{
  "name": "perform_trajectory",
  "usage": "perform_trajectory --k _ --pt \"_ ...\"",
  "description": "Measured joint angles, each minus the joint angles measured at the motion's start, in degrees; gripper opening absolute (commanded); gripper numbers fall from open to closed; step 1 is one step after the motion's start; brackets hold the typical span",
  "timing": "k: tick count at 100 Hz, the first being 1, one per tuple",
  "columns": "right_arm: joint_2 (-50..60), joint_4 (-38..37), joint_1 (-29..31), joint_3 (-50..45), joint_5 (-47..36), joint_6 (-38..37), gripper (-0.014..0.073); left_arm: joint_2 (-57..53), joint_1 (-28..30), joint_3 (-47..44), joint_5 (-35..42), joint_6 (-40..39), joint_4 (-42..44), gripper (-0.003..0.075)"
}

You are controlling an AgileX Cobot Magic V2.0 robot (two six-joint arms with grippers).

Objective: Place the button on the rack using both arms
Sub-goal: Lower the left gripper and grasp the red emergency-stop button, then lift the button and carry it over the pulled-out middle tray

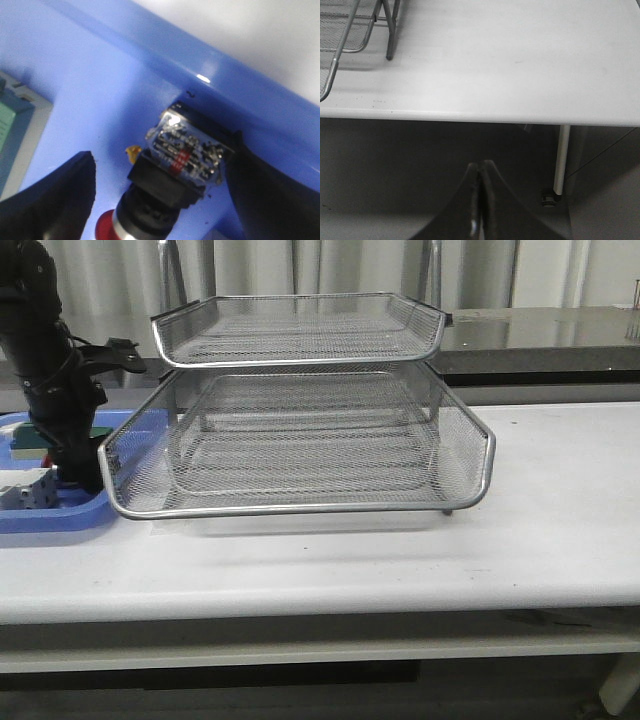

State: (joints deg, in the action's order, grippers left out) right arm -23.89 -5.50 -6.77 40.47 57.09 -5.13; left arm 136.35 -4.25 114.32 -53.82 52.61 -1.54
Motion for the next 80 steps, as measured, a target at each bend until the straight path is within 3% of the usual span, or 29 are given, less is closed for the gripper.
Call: perform_trajectory --k 39,68,80 --pt "0.0 -0.09 0.0 0.0 0.0 0.08 -0.0067 0.3 0.22 0.55 0.0 0.38 -0.66 0.0488" --pt "0.0 -0.09 0.0 0.0 0.0 0.08 -0.0067 0.42 0.22 0.55 0.0 0.38 -0.78 0.0171" --pt "0.0 -0.09 0.0 0.0 0.0 0.08 -0.0067 0.52 0.22 1.02 -0.23 0.38 -0.78 0.0081"
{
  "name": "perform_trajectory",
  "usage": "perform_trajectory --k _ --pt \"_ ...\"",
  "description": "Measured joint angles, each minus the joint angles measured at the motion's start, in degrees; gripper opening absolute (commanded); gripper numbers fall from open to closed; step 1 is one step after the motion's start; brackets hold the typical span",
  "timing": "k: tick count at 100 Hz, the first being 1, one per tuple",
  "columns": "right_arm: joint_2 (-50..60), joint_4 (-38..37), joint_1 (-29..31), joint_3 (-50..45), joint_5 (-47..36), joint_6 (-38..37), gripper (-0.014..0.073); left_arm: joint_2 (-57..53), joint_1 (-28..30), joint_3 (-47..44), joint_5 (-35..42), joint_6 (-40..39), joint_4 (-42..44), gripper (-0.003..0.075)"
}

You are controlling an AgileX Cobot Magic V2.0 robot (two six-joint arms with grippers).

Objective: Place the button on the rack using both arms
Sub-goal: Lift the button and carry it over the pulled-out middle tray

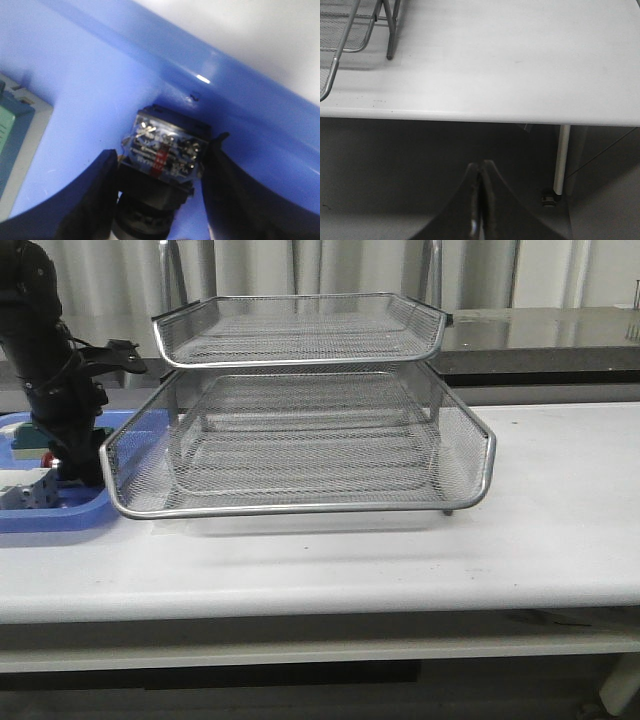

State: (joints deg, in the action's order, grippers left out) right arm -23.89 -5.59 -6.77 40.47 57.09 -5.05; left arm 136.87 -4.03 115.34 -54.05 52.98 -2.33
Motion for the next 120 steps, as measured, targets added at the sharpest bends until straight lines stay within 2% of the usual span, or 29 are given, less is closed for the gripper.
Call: perform_trajectory --k 14,54,94,120 --pt "0.0 0.0 0.0 0.0 0.0 0.0 -0.0067 0.22 0.08 3.11 -2.42 0.0 0.0 0.0043" --pt "0.0 0.0 0.0 0.0 0.0 0.0 -0.0067 0.08 0.08 17.6 -15.86 -3.98 0.0 0.0042" --pt "0.0 0.0 0.0 0.0 0.0 0.0 -0.0067 -5.66 0.08 18.94 -17.76 -9.64 0.0 0.0042" --pt "0.0 0.0 0.0 0.0 0.0 0.0 -0.0067 -13.86 0.08 17.8 -17.98 -14.45 0.0 0.0042"
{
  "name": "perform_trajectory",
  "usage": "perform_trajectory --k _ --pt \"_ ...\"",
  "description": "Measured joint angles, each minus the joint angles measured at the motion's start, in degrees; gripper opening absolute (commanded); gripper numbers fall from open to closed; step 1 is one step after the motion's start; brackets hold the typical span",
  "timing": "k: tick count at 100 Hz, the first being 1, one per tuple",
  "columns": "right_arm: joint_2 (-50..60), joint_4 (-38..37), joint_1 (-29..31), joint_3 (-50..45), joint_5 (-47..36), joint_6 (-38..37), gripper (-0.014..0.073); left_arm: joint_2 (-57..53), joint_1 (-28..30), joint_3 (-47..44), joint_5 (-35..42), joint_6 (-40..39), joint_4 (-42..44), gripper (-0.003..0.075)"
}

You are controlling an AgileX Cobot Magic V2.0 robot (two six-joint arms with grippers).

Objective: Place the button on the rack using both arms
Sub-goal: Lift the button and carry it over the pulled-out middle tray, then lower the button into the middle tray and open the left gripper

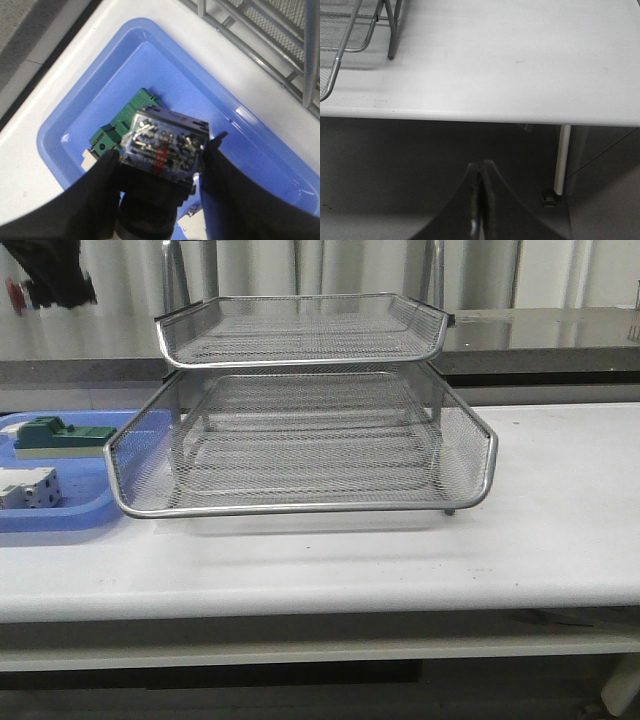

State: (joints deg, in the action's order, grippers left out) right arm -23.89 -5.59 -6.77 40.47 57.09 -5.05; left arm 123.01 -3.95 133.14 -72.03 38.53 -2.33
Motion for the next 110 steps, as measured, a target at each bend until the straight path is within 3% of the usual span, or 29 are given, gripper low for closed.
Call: perform_trajectory --k 32,56,86,110 --pt "0.0 0.0 0.0 0.0 0.0 0.0 -0.0067 -15.26 -2.08 -14.12 -0.22 -0.98 -2.6 0.0042" --pt "0.0 0.0 0.0 0.0 0.0 0.0 -0.0067 -23.38 -10.27 -24.32 -0.33 -0.98 -4.46 0.0042" --pt "0.0 0.0 0.0 0.0 0.0 0.0 -0.0067 -22.55 -24.27 -29.63 -0.2 -0.98 -5.89 0.0042" --pt "0.0 0.0 0.0 0.0 0.0 0.0 -0.0067 -16.34 -31.38 -30.08 1.03 -1.06 -6.02 0.0042"
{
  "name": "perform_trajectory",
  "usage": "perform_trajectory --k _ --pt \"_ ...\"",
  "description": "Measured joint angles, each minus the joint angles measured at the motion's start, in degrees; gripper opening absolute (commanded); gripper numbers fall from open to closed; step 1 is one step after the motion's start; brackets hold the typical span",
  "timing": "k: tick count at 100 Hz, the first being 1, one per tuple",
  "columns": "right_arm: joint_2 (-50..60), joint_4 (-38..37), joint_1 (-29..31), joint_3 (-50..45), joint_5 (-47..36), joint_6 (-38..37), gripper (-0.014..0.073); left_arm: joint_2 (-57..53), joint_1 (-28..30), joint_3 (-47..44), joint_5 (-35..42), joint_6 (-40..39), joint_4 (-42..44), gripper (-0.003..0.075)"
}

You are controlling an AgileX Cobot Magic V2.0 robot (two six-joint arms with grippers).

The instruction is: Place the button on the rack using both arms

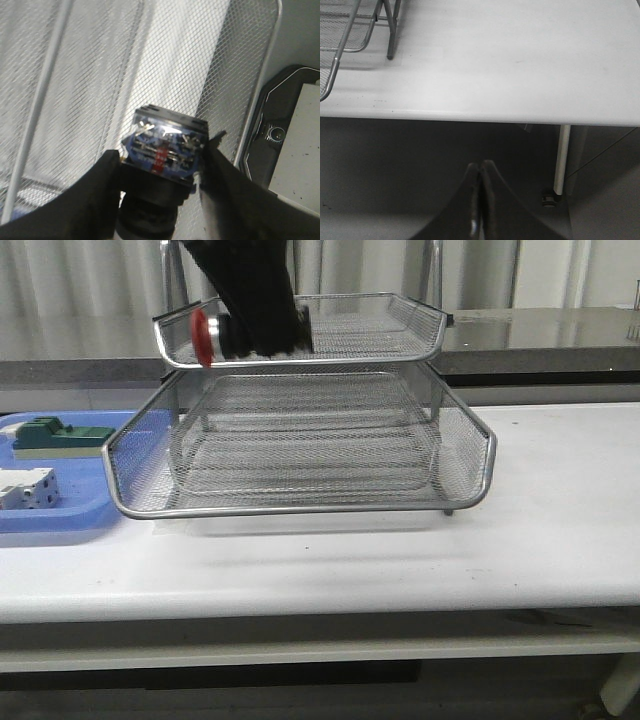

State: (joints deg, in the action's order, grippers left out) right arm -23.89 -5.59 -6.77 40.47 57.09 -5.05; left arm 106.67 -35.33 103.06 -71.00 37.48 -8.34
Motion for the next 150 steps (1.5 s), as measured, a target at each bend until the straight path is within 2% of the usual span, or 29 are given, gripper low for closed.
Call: perform_trajectory --k 30,39,49,64,73,115,136,150 --pt "0.0 0.0 0.0 0.0 0.0 0.0 -0.0067 6.63 -1.75 0.0 3.85 0.0 -0.08 0.0044" --pt "0.0 0.0 0.0 0.0 0.0 0.0 -0.0067 7.36 -1.84 0.0 4.41 -0.05 -0.08 0.0071" --pt "0.0 0.0 0.0 0.0 0.0 0.0 -0.0067 7.86 -1.84 0.0 4.52 -0.13 -0.08 0.0169" --pt "0.0 0.0 0.0 0.0 0.0 0.0 -0.0067 7.92 -1.84 0.0 4.8 -0.13 -0.08 0.0414" --pt "0.0 0.0 0.0 0.0 0.0 0.0 -0.0067 7.92 -1.84 0.0 5.02 -0.13 -0.08 0.0484" --pt "0.0 0.0 0.0 0.0 0.0 0.0 -0.0067 7.46 -1.84 0.0 4.09 -3.09 -0.21 0.0484" --pt "0.0 0.0 0.0 0.0 0.0 0.0 -0.0067 1.26 -1.45 0.0 3.9 -5.09 -0.63 0.0472" --pt "0.0 0.0 0.0 0.0 0.0 0.0 -0.0067 -4.14 1.28 0.0 3.6 -6.23 -0.92 0.0452"
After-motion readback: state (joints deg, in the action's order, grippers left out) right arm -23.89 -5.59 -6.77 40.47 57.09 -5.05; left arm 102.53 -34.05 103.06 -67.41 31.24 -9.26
